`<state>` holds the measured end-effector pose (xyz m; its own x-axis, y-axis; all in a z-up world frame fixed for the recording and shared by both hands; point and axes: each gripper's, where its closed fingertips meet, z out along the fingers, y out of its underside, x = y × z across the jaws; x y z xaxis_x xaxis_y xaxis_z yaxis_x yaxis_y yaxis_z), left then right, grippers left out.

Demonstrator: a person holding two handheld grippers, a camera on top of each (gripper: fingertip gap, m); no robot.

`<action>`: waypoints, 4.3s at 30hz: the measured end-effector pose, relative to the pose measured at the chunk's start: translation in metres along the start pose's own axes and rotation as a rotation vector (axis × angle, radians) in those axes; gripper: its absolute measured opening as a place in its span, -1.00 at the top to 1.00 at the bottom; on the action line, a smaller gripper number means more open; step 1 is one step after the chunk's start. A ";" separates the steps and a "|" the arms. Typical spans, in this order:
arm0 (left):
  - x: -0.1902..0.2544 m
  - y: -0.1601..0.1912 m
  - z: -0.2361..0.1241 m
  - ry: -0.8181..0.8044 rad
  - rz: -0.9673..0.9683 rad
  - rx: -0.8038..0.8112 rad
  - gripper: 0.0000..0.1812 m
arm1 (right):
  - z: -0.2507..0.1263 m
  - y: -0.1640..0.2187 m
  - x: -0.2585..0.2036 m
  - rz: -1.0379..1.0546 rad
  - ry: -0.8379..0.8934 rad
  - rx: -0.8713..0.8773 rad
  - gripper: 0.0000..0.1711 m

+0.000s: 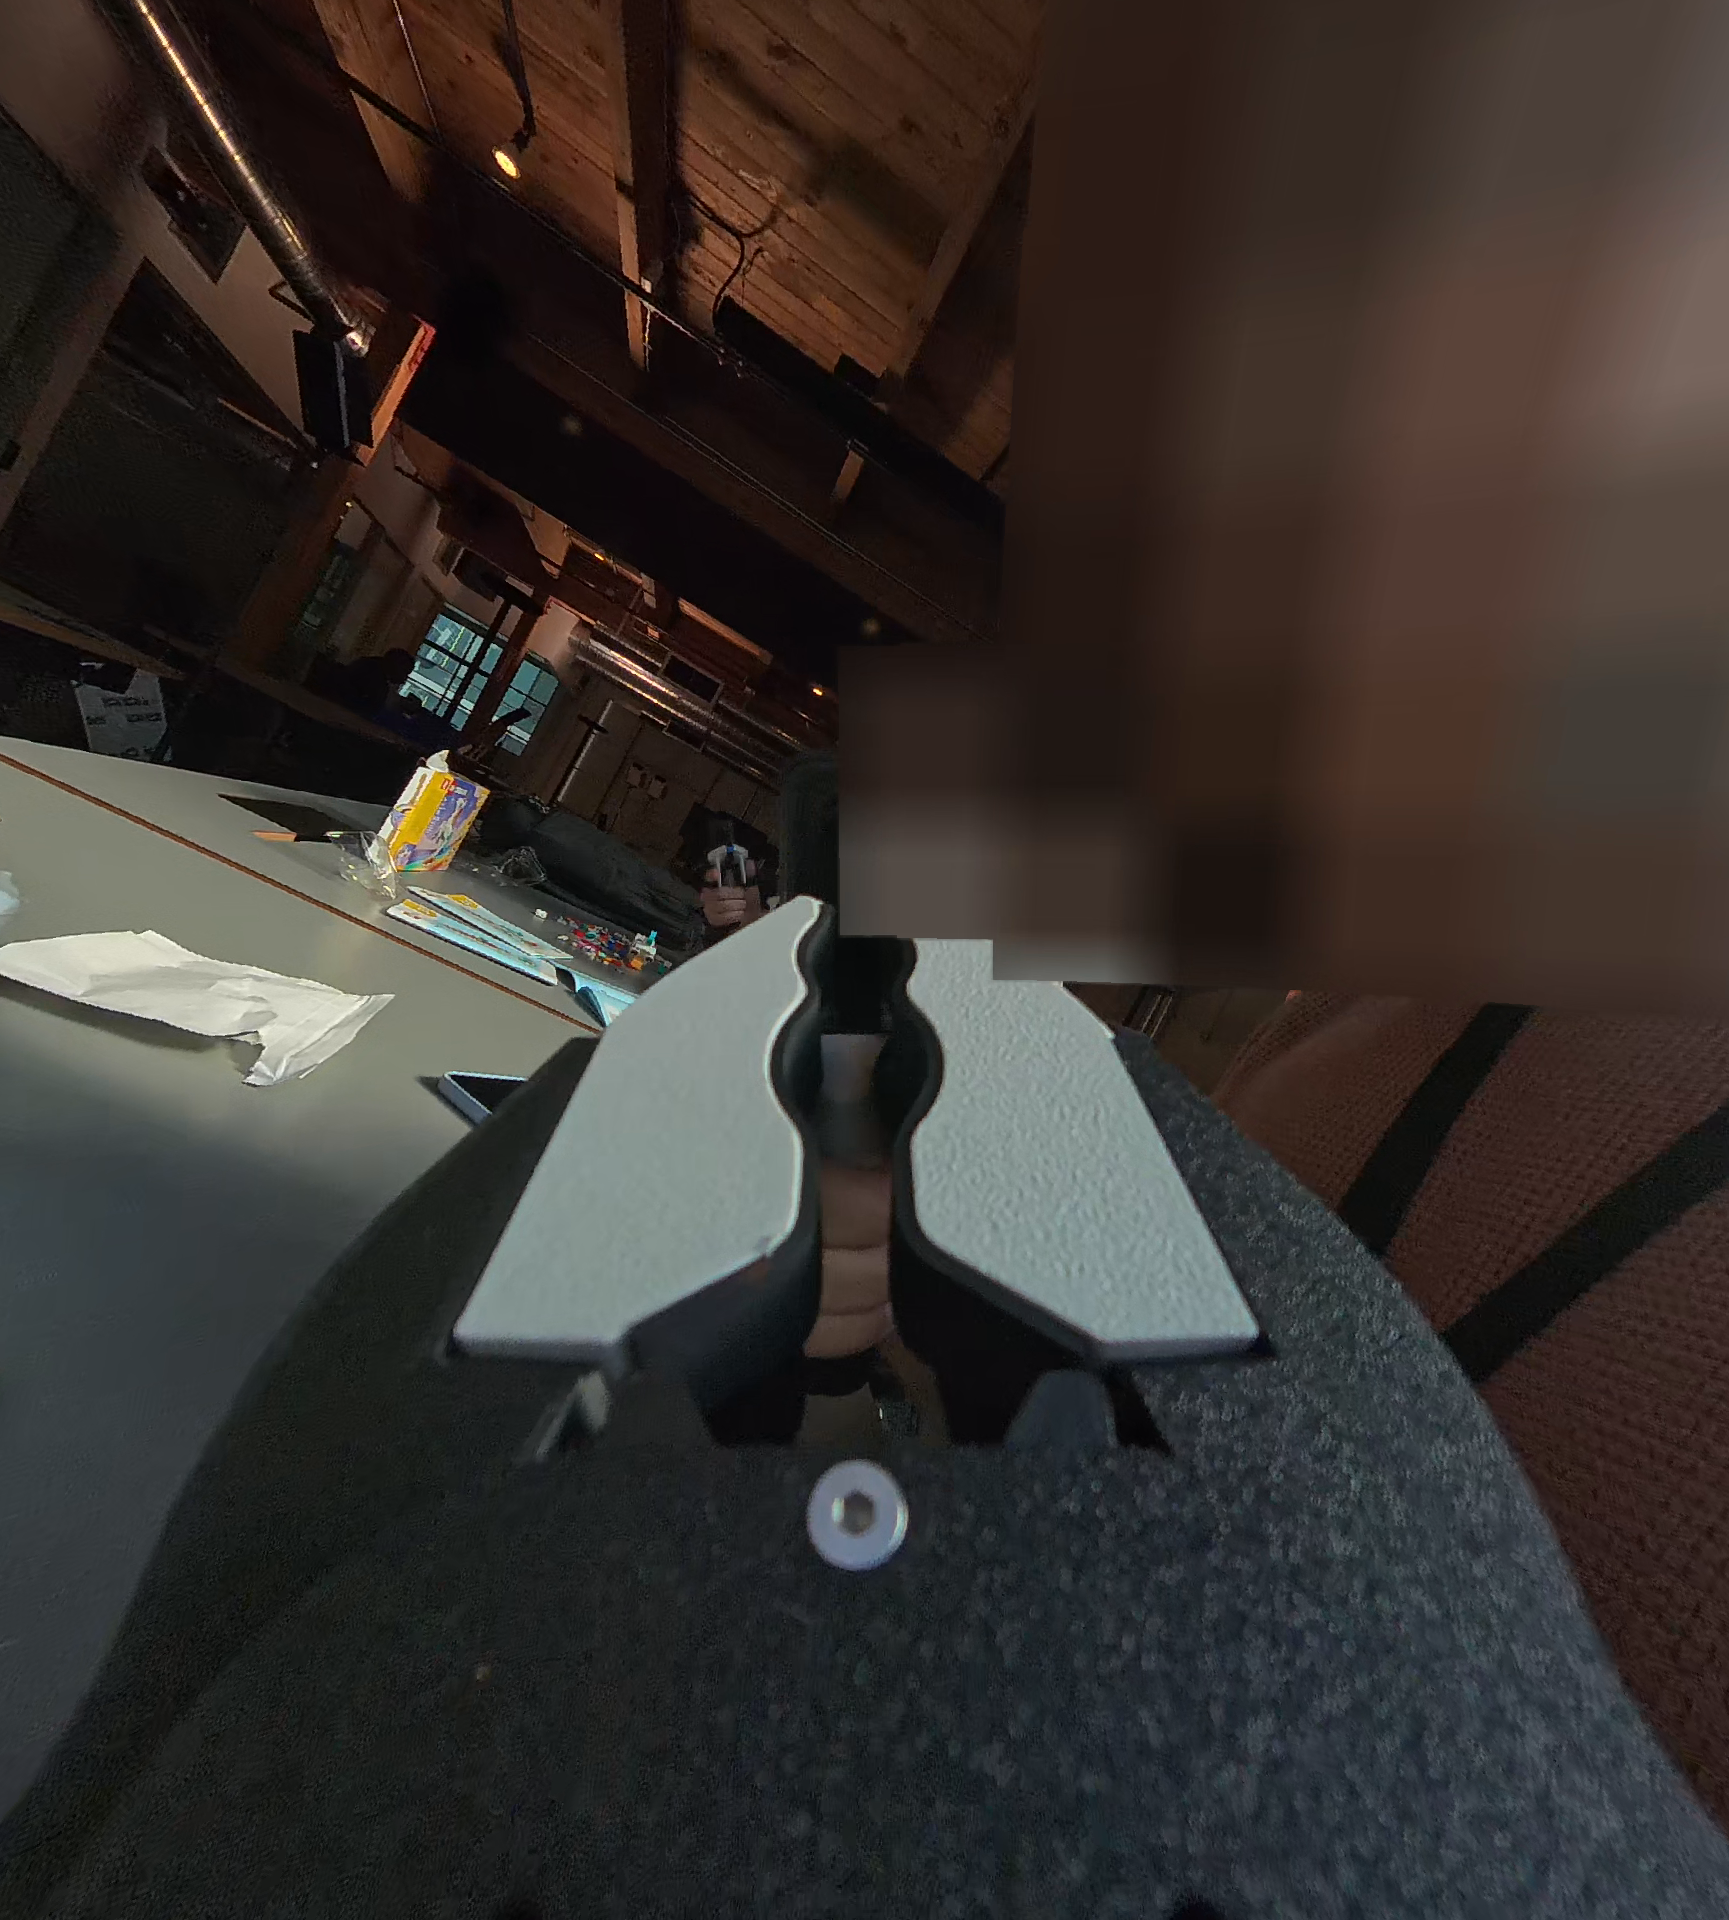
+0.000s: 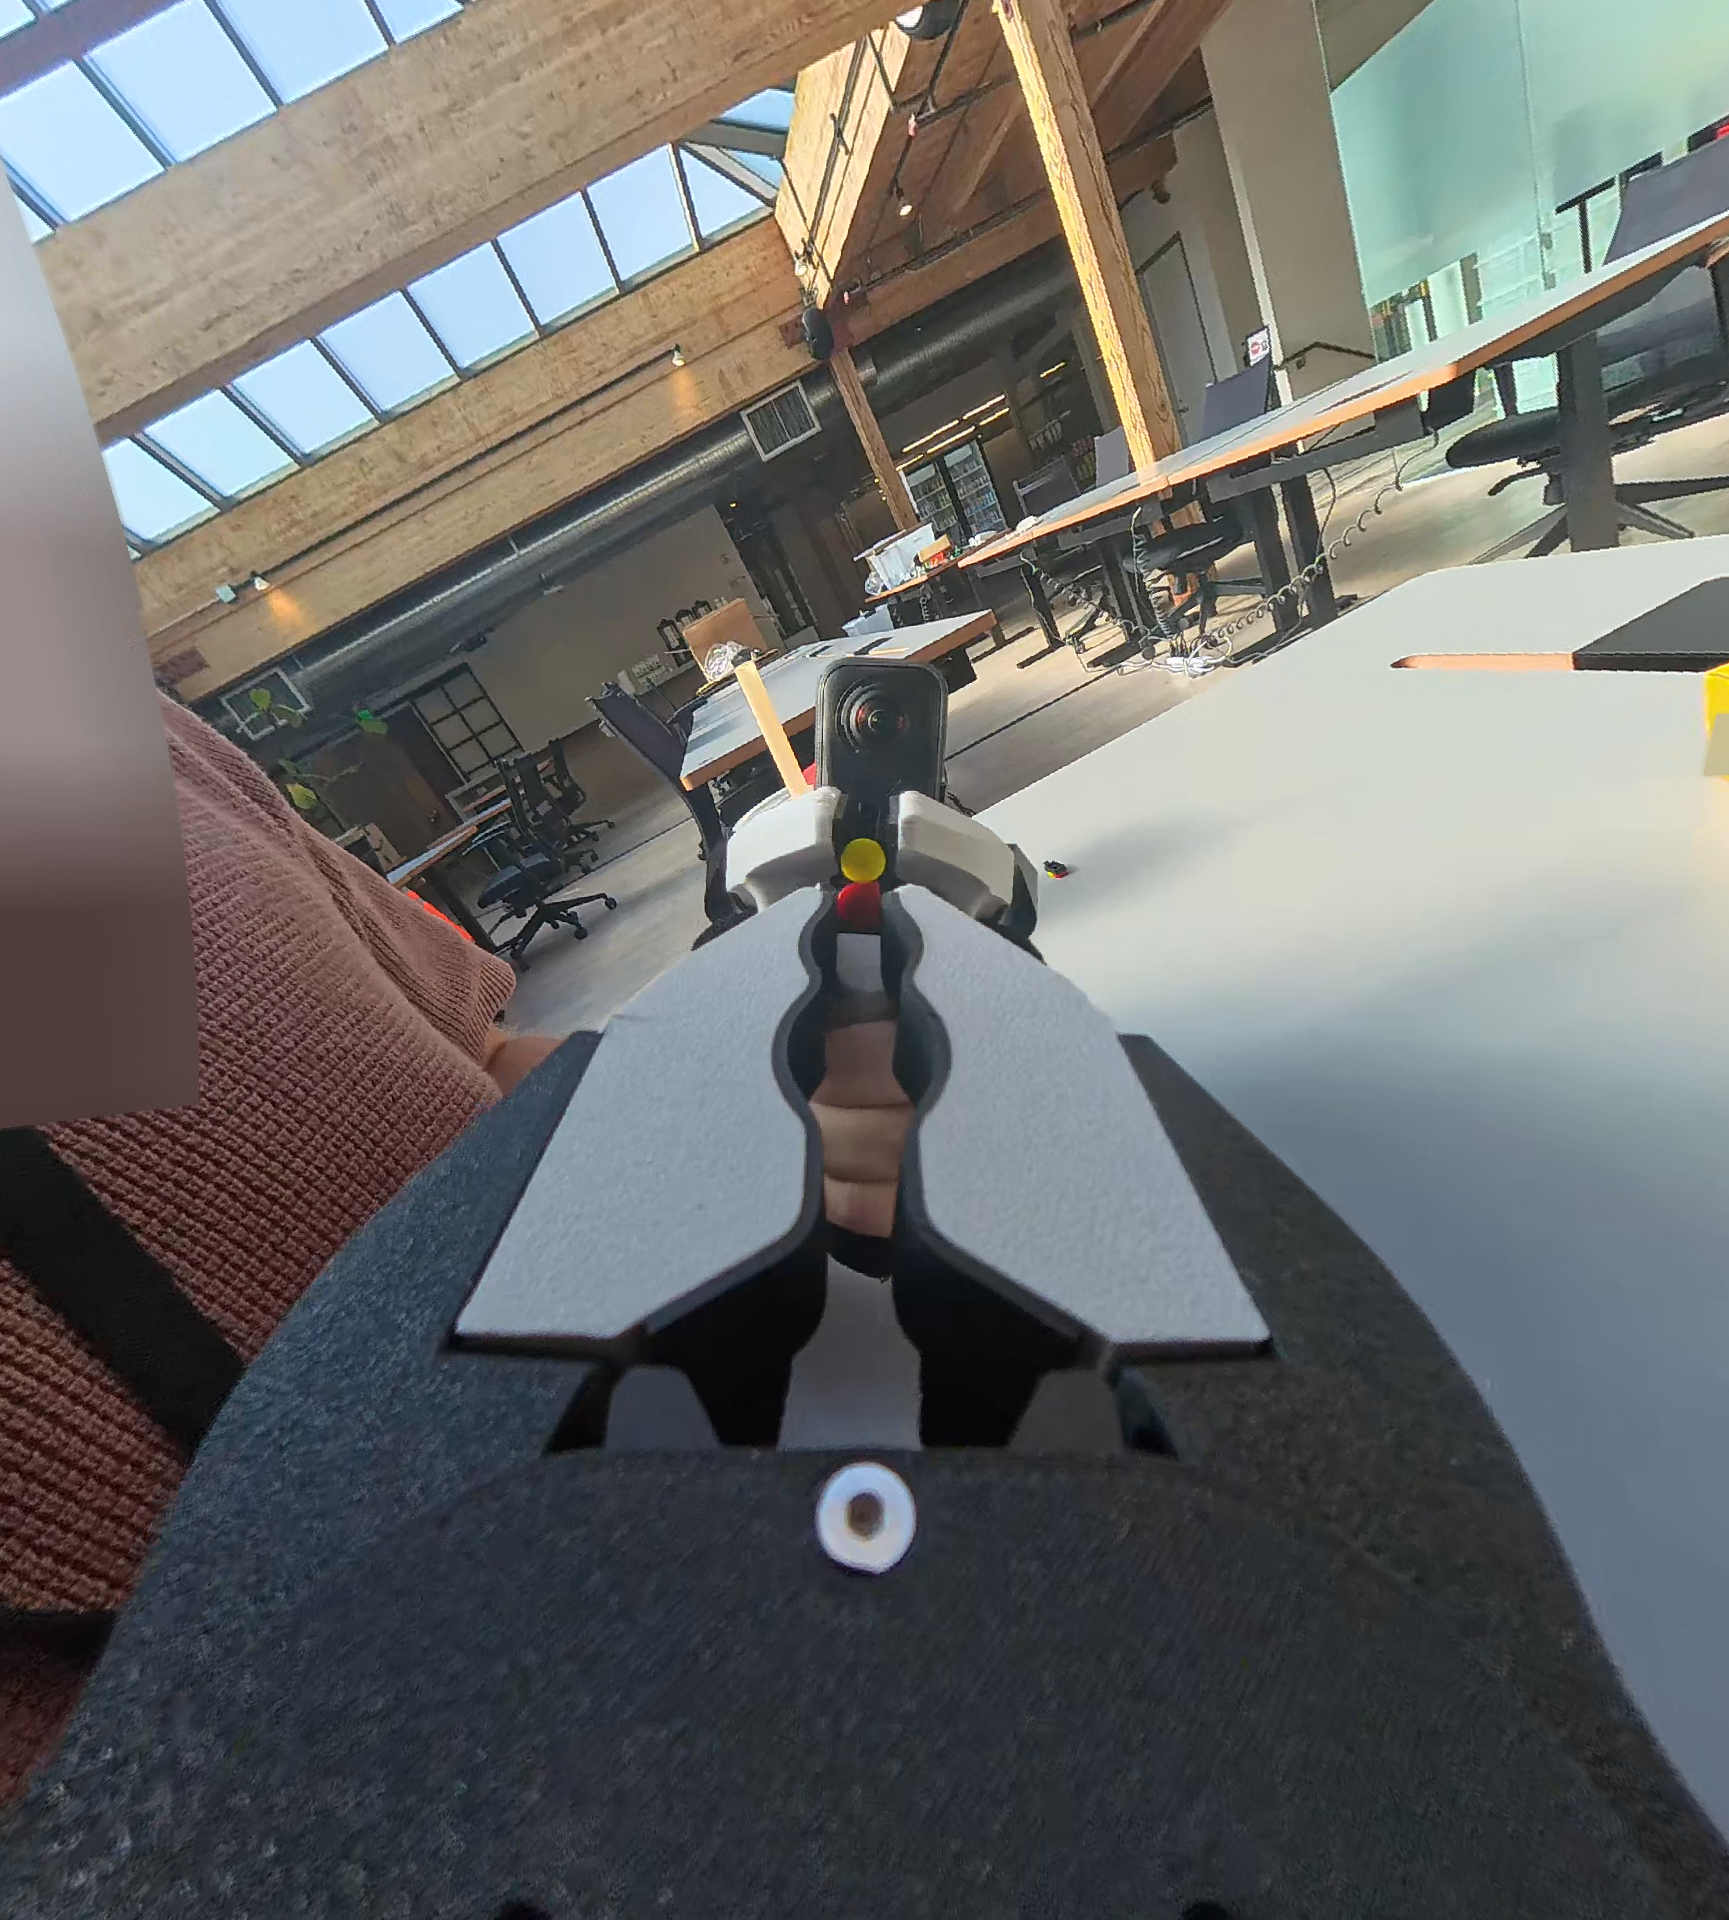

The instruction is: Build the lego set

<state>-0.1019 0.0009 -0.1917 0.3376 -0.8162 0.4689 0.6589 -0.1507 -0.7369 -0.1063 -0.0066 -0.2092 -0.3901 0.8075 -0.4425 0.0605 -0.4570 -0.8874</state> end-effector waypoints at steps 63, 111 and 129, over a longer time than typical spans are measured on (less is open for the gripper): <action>-0.039 0.014 -0.010 -0.250 0.000 -0.004 0.93 | -0.013 0.008 0.041 0.014 0.119 0.019 0.93; -0.039 0.021 -0.005 -0.151 -0.070 -0.002 0.93 | -0.009 0.014 0.036 -0.093 0.085 -0.077 0.91; -0.037 0.018 -0.003 -0.171 -0.106 0.023 0.94 | -0.006 0.017 0.034 -0.446 0.255 -0.166 0.92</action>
<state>-0.1044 0.0267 -0.2235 0.3732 -0.6897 0.6205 0.7116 -0.2164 -0.6684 -0.1130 0.0160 -0.2399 -0.1768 0.9841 -0.0169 0.0926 -0.0005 -0.9957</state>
